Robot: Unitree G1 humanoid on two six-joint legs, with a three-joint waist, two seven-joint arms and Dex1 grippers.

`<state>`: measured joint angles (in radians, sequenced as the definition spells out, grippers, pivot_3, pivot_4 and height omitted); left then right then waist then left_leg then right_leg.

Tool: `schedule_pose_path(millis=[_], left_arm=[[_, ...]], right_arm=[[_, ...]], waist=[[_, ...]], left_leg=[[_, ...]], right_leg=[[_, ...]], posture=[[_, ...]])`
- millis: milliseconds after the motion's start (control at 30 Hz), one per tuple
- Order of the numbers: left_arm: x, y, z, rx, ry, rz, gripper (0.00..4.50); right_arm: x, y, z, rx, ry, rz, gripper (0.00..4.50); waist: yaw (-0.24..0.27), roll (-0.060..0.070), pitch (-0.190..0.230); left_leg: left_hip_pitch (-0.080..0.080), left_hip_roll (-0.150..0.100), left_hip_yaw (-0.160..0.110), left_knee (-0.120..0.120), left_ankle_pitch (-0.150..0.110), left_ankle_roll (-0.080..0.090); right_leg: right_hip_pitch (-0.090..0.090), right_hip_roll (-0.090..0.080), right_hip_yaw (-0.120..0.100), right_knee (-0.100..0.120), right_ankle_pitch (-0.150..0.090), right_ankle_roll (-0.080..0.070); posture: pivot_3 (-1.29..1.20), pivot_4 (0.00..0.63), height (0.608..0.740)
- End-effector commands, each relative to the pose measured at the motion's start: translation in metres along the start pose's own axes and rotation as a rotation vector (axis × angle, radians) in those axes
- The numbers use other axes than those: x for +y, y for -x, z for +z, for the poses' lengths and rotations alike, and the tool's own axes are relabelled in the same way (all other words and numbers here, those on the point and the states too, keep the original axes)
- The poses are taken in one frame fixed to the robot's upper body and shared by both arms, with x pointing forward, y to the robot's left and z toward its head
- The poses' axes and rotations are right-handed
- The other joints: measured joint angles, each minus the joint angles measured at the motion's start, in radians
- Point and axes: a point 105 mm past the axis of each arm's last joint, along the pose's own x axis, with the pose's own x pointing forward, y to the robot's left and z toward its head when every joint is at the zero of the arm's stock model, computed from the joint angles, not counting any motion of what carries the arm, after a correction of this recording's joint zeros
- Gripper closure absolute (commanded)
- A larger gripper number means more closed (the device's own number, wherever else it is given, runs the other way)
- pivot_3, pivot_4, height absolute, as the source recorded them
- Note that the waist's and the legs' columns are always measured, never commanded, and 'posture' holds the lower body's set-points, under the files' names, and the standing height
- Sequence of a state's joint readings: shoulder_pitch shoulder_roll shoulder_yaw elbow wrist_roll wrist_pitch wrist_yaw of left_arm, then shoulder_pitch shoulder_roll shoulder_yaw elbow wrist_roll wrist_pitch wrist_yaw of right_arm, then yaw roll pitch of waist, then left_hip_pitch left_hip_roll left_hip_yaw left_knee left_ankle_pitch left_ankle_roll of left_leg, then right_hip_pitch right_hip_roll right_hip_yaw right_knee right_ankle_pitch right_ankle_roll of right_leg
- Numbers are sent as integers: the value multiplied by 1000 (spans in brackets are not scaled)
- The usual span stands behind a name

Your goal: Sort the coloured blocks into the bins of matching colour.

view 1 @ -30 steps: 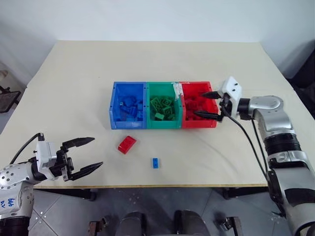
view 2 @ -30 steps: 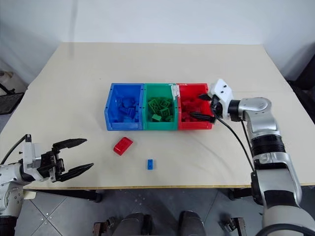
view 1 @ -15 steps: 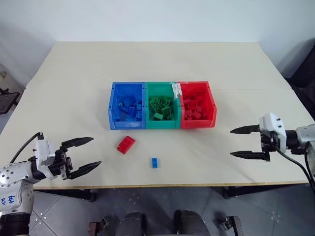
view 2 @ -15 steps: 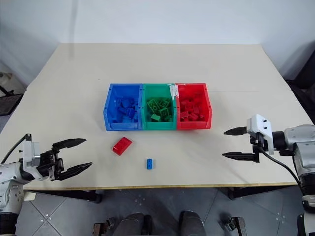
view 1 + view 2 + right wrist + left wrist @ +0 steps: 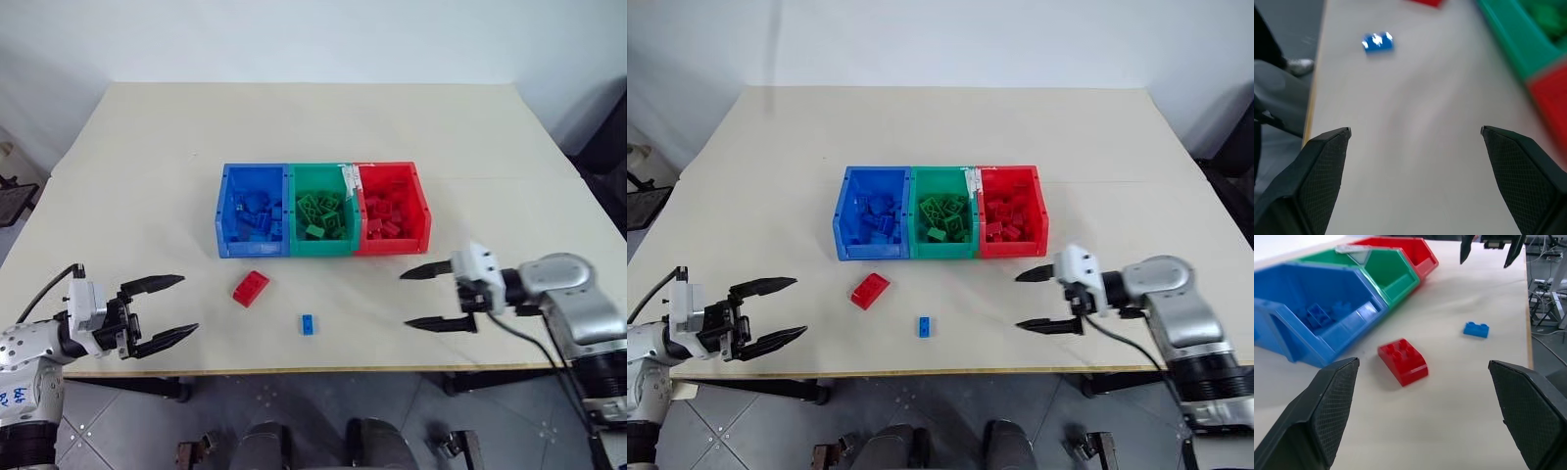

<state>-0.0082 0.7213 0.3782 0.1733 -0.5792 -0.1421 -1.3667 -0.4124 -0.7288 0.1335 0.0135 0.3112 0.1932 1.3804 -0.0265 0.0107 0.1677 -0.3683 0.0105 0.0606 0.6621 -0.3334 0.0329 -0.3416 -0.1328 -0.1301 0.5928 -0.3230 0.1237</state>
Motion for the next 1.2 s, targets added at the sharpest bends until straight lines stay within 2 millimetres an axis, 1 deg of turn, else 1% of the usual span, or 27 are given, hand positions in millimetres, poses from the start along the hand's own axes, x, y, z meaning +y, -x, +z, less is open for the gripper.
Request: schedule_pose_path(millis=[33,100,200,300,367,467,567,667,733,767,867,900,967,1033,1133,1200], left_arm=[[-2,3,10,-3,-43,11,0],[-3,4,11,-1,-41,19,0],[-7,8,11,3,-37,39,0],[-9,9,12,6,-36,50,0],[-14,6,13,1,-35,49,0],[-20,-2,15,-7,-36,45,0],[-35,-17,20,-35,-25,28,0],[-53,-41,21,-21,7,14,0],[-58,-50,22,-17,13,22,0],[-60,-61,20,-1,13,36,0],[-68,-89,18,24,13,54,0],[-71,-95,19,27,18,53,0],[-84,-114,10,99,44,10,0],[-90,-126,4,146,65,8,0],[-91,-139,4,121,85,20,0],[-90,-149,1,136,95,32,0]], right_arm=[[2,-23,14,-23,57,24,46],[8,-39,16,-39,66,54,46],[3,-59,14,-41,86,34,46],[1,-65,18,-74,90,40,46],[2,-62,19,-96,92,53,46],[3,-51,20,-123,92,75,46],[4,-30,17,-140,88,101,46],[0,0,9,-116,84,125,46],[-3,11,4,-87,81,122,46],[-8,22,2,-70,73,107,46],[-17,48,5,-90,45,76,46],[-18,53,6,-98,42,72,46],[-23,66,-1,-25,38,53,46],[-28,73,-4,20,39,39,46],[-35,77,-2,30,46,24,46],[-36,78,0,30,49,22,46]], waist=[[1,0,0],[3,0,0],[0,0,0],[0,0,0],[1,-1,0],[1,-1,0],[0,-1,0],[2,-1,0],[4,-1,0],[2,-1,0],[3,1,0],[3,1,0],[3,0,0],[3,0,0],[4,0,0],[6,0,0]], left_leg=[[0,0,0,0,0,0],[0,-1,-1,0,0,0],[0,-1,-2,0,0,0],[0,-1,-2,0,0,0],[0,-1,-2,0,0,0],[0,-1,-2,0,0,0],[0,-1,-3,0,0,0],[0,-1,-3,0,-1,1],[0,-1,-3,0,-1,1],[0,-1,-3,1,-1,1],[0,-1,-1,1,-1,1],[0,-1,-1,1,-1,2],[0,-1,-1,1,-1,2],[1,-1,-1,1,-1,2],[0,-1,0,2,-1,2],[0,0,0,2,0,1]], right_leg=[[0,0,0,0,0,0],[0,0,0,0,0,0],[0,-1,0,1,0,0],[0,0,0,1,0,0],[0,0,0,1,0,0],[0,0,0,1,0,0],[1,0,0,1,0,0],[2,-1,1,0,0,0],[3,-1,1,-2,0,0],[3,-1,1,-2,0,0],[4,0,1,-3,0,0],[4,0,1,-3,0,0],[4,0,1,-3,0,0],[4,0,1,-3,0,0],[4,1,1,-4,0,0],[4,1,1,-4,0,0]], posture=[[0,150,740],[0,150,740],[0,150,740],[0,150,740],[0,150,740],[0,150,740],[0,150,740],[0,150,740],[0,150,740],[0,150,740],[0,150,740],[0,150,740],[0,150,740],[0,150,740],[0,150,740],[0,150,740]])
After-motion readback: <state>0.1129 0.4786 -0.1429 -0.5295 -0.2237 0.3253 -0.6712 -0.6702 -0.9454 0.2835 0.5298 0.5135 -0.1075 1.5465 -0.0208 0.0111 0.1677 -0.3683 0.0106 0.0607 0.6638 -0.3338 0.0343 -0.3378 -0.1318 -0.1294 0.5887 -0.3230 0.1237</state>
